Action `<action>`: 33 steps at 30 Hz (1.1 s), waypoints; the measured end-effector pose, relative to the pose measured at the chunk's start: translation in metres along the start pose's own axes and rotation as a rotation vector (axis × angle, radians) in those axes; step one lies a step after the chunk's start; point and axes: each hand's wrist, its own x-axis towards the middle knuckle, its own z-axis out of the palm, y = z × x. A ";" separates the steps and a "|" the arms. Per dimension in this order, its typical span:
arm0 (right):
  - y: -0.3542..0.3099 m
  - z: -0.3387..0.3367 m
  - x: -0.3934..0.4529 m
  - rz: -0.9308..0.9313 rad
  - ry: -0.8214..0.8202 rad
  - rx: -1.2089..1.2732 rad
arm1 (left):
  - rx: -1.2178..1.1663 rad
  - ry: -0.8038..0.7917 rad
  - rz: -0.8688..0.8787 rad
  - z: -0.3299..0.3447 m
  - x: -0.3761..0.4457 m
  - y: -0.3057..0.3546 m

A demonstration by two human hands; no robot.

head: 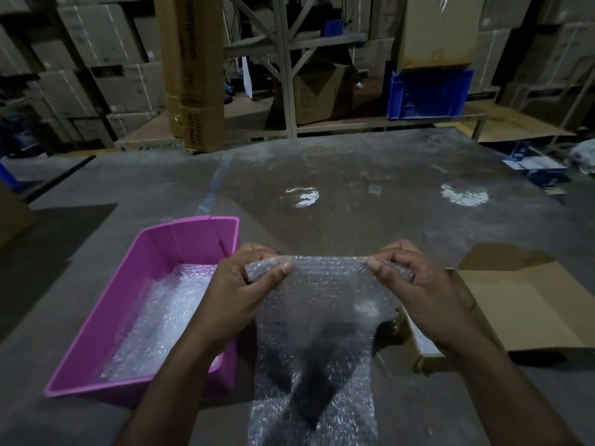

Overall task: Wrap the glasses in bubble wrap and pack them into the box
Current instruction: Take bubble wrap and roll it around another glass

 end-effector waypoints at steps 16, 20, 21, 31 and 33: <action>0.004 0.001 -0.004 0.038 -0.142 -0.063 | -0.017 -0.032 -0.061 0.002 -0.008 0.011; 0.008 0.004 0.000 0.006 -0.058 -0.026 | 0.029 0.012 -0.025 0.004 -0.008 0.008; 0.008 0.003 0.001 0.000 -0.053 -0.027 | 0.025 0.035 -0.009 0.003 -0.007 0.006; 0.003 0.003 -0.004 0.082 -0.007 0.067 | -0.051 0.019 -0.062 0.002 -0.007 0.000; 0.002 0.006 -0.004 0.087 0.018 0.100 | -0.040 0.006 -0.053 0.004 -0.008 0.000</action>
